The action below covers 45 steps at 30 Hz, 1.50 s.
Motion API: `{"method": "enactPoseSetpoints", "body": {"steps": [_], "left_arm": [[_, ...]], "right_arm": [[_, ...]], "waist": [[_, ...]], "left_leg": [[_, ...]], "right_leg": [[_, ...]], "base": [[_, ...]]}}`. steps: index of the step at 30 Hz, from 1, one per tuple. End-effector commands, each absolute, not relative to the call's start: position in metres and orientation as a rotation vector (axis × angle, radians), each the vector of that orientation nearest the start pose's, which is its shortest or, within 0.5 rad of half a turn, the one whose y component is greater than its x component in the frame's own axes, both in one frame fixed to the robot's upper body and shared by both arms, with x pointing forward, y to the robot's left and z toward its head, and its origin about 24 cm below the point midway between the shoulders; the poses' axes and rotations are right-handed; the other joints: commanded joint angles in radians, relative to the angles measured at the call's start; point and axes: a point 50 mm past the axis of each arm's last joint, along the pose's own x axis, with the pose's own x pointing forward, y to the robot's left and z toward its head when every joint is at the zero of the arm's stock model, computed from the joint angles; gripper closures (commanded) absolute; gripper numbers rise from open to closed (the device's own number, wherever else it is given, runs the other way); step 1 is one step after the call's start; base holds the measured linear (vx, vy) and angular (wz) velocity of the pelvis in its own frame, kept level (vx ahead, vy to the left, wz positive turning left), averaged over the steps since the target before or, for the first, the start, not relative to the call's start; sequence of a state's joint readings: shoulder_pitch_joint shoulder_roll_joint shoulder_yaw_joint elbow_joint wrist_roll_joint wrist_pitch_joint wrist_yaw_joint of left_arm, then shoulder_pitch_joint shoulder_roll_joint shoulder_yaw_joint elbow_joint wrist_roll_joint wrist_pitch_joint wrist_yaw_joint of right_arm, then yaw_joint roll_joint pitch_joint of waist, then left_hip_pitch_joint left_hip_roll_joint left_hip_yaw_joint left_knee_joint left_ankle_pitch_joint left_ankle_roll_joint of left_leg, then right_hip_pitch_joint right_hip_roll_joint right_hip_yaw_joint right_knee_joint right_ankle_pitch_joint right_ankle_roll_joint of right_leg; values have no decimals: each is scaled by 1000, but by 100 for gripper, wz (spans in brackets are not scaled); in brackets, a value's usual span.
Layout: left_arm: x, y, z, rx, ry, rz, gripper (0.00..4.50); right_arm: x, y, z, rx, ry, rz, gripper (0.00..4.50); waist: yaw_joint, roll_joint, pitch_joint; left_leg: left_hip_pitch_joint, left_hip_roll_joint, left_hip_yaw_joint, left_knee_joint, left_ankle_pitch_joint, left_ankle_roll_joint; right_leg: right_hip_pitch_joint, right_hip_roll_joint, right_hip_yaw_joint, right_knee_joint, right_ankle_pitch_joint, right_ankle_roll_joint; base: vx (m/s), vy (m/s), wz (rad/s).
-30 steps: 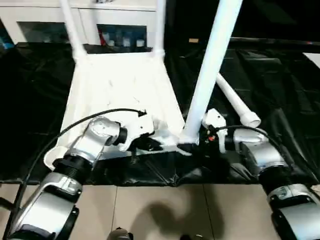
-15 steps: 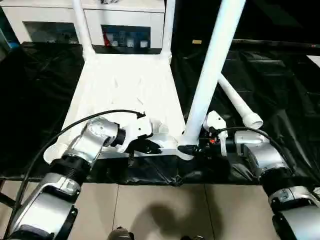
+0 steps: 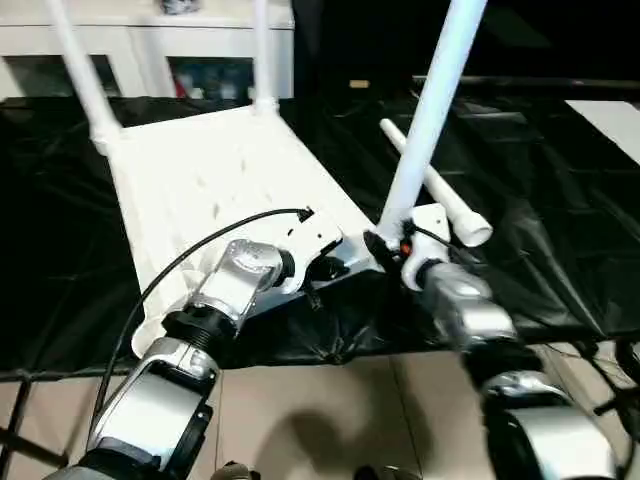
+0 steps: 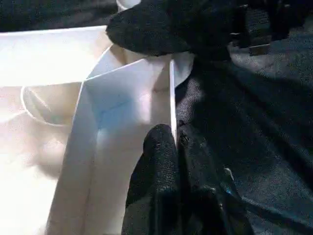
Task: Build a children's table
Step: Rotate leg to tighten
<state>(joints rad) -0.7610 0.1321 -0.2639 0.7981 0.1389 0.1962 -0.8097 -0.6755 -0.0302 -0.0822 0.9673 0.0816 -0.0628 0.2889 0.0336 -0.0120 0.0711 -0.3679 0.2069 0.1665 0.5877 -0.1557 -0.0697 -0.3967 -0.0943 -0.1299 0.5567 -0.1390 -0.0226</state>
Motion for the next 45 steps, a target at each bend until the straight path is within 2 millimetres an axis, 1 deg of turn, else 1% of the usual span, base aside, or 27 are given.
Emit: {"method": "enactPoseSetpoints", "body": {"steps": [1, 3, 4, 5, 7, 8, 9, 12, 14, 15, 16, 17, 19, 21, 22, 24, 26, 27, 31, 32, 35, 36, 37, 39, 40, 41, 45], "left_arm": [[345, 45, 63, 445, 352, -1114, 450], [345, 48, 63, 460, 342, -1120, 450], [344, 52, 63, 453, 334, -1137, 450], [343, 54, 64, 453, 324, -1156, 450], [342, 58, 65, 454, 316, -1184, 450], [341, 60, 65, 457, 312, -1198, 450], [340, 63, 65, 458, 312, -1217, 450], [338, 71, 65, 478, 314, -1269, 450], [336, 75, 64, 488, 321, -1301, 450], [335, 76, 64, 490, 322, -1309, 450], [333, 81, 64, 493, 329, -1346, 450], [333, 81, 64, 493, 329, -1346, 450], [331, 83, 65, 493, 334, -1374, 450], [327, 87, 65, 493, 342, -1434, 450], [327, 87, 65, 493, 342, -1434, 450], [323, 90, 64, 499, 356, -1482, 450], [321, 93, 63, 509, 369, -1507, 450], [320, 94, 63, 517, 374, -1520, 450], [318, 99, 63, 537, 391, -1548, 450], [317, 102, 62, 539, 405, -1558, 450], [317, 106, 61, 548, 420, -1567, 450], [317, 106, 61, 550, 422, -1567, 450], [317, 107, 61, 548, 424, -1564, 450], [318, 107, 61, 530, 428, -1552, 450], [320, 107, 61, 517, 430, -1531, 450], [322, 106, 61, 504, 433, -1502, 450], [335, 99, 64, 418, 431, -1349, 450]], "right_arm": [[353, -76, 30, 99, 240, 467, 99], [354, -77, 33, 75, 225, 482, 99], [356, -84, 38, 52, 185, 491, 86], [356, -88, 40, 45, 177, 498, 70], [357, -96, 43, 5, 166, 525, 70], [357, -100, 44, -21, 161, 541, 70], [356, -105, 45, -48, 156, 567, 70], [353, -119, 47, -118, 155, 655, 70], [348, -127, 47, -154, 170, 735, 70], [347, -128, 47, -162, 173, 757, 70], [341, -135, 46, -190, 194, 865, 70], [341, -135, 46, -191, 194, 865, 70], [336, -139, 46, -205, 213, 945, 70], [330, -143, 47, -214, 258, 1065, 70], [330, -143, 47, -214, 258, 1065, 70], [327, -146, 47, -228, 296, 1137, 70], [327, -148, 46, -245, 322, 1167, 70], [327, -149, 46, -250, 330, 1176, 95], [329, -147, 50, -237, 337, 1205, 121], [328, -146, 50, -233, 351, 1231, 134], [326, -146, 49, -235, 363, 1257, 154], [326, -146, 48, -230, 365, 1259, 168], [325, -145, 48, -227, 367, 1261, 168], [323, -144, 45, -217, 374, 1267, 172], [323, -143, 43, -200, 370, 1248, 173], [323, -142, 42, -174, 361, 1218, 174], [333, -140, 38, -118, 307, 978, 174]], "waist": [[-6, 11, -72], [-4, 11, -71], [-4, 10, -71], [-6, 0, -73], [-3, 3, -73], [3, 2, -75], [3, -4, -77], [16, -2, -78], [25, -2, -80], [28, -1, -81], [32, 1, -82], [37, -3, -81], [41, -1, -82], [49, -1, -84], [56, -1, -87], [62, 2, -88], [62, 2, -86], [62, -2, -86], [62, 0, -82], [62, 3, -80], [62, 3, -80], [61, 2, -81], [63, 7, -81], [62, 6, -82], [62, 6, -82], [62, 12, -82], [57, 8, -80]], "left_leg": [[31, 19, -19, -72, -511, 7], [32, 20, -18, -73, -510, 9], [33, 19, -16, -72, -510, 10], [27, 19, -14, -73, -492, 14], [25, 19, -14, -74, -477, 19], [24, 20, -10, -74, -448, 25], [24, 21, -7, -74, -435, 29], [24, 25, -1, -74, -388, 35], [15, 26, 2, -75, -351, 50], [16, 27, 4, -73, -339, 50], [19, 27, 6, -71, -333, 50], [21, 28, 9, -69, -334, 56], [22, 28, 12, -68, -322, 59], [16, 30, 12, -67, -284, 65], [13, 31, 12, -67, -260, 73], [12, 34, 11, -68, -240, 73], [13, 34, 11, -69, -254, 67], [13, 34, 12, -69, -260, 65], [17, 33, 10, -72, -299, 44], [20, 33, 10, -73, -318, 37], [19, 34, 8, -74, -321, 29], [18, 34, 8, -75, -317, 28], [18, 33, 8, -75, -317, 27], [17, 32, 8, -75, -316, 27], [17, 32, 8, -75, -316, 27], [18, 32, 8, -75, -319, 25], [22, 29, 7, -75, -339, 11]], "right_leg": [[32, -63, 22, -102, -588, -80], [29, -63, 25, -102, -583, -86], [28, -63, 27, -101, -579, -92], [32, -63, 30, -98, -571, -94], [34, -64, 33, -95, -562, -98], [33, -65, 40, -91, -530, -112], [32, -65, 45, -87, -512, -121], [32, -62, 56, -72, -435, -160], [41, -62, 62, -60, -375, -172], [39, -63, 64, -58, -360, -178], [36, -61, 66, -54, -337, -194], [35, -59, 68, -52, -327, -203], [37, -57, 71, -48, -321, -211], [42, -58, 73, -40, -288, -219], [48, -56, 71, -35, -265, -222], [47, -56, 71, -28, -229, -237], [46, -56, 70, -31, -246, -237], [45, -56, 70, -33, -257, -234], [42, -58, 71, -40, -338, -213], [39, -58, 71, -44, -367, -203], [40, -59, 73, -44, -373, -196], [41, -57, 74, -41, -352, -203], [40, -58, 74, -40, -346, -206], [42, -56, 74, -39, -329, -212], [42, -56, 74, -39, -329, -214], [42, -56, 74, -39, -325, -215], [39, -57, 74, -45, -366, -207]], "base": [[0, 0, 0], [0, 0, 0], [0, 0, 0], [0, 0, 0], [0, 0, 0], [0, 0, 0], [0, 0, 0], [0, 0, 0], [0, 0, 0], [0, 0, 0], [0, 0, 0], [0, 0, 0], [0, 0, 0], [0, 0, 0], [0, 0, 0], [0, 0, 0], [0, 0, 0], [0, 0, 0], [0, 0, 0], [0, 0, 0], [0, 0, 0], [0, 0, 0], [0, 0, 0], [0, 0, 0], [0, 0, 0], [0, 0, 0], [0, 0, 0]]}}
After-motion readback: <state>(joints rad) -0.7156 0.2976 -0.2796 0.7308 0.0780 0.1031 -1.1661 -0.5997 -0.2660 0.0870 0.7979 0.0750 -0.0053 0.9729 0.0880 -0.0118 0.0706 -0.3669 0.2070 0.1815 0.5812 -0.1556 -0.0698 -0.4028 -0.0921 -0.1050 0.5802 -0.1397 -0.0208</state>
